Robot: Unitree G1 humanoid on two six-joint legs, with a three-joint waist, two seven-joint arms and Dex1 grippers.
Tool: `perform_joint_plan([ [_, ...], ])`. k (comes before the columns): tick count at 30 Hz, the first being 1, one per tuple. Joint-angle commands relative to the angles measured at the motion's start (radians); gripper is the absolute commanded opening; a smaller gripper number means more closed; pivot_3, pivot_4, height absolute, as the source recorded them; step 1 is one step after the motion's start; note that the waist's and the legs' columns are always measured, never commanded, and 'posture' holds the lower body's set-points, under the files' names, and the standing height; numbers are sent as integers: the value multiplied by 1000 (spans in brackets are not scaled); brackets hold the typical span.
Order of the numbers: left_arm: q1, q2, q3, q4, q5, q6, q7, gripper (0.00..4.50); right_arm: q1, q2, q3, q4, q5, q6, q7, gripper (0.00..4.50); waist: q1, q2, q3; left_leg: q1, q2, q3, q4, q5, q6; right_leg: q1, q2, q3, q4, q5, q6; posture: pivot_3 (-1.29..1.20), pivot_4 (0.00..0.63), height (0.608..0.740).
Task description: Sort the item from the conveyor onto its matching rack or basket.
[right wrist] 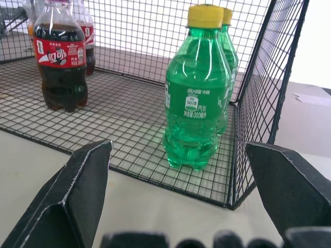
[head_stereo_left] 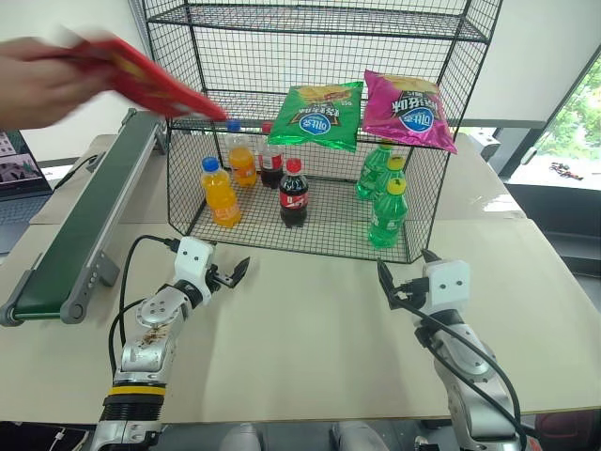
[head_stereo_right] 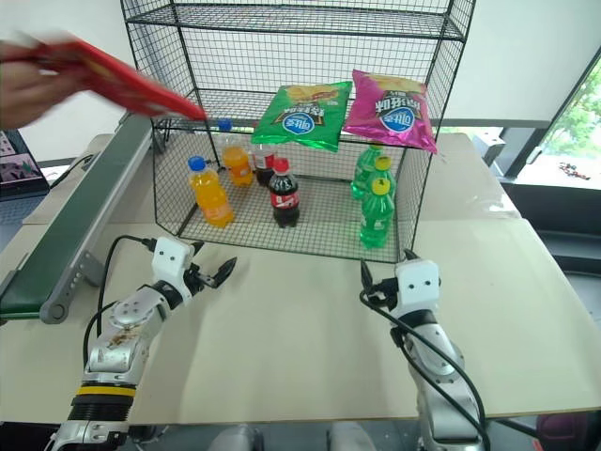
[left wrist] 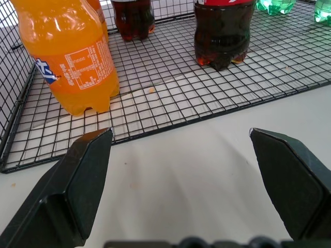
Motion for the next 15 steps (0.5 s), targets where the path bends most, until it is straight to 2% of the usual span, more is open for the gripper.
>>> perform_joint_plan([
  [1,-18,13,30,-15,-13,-43,3,4482,-13,-4,-9,-31,10,-5,1,4500,0,0,0,0,0,0,0,0,0,0,0,0,0,0,0,0,150,738],
  [15,-18,23,46,7,-14,-78,-3,4482,-19,-6,15,-25,8,-12,25,4500,0,0,0,0,0,0,0,0,0,0,0,0,0,0,0,0,150,738],
])
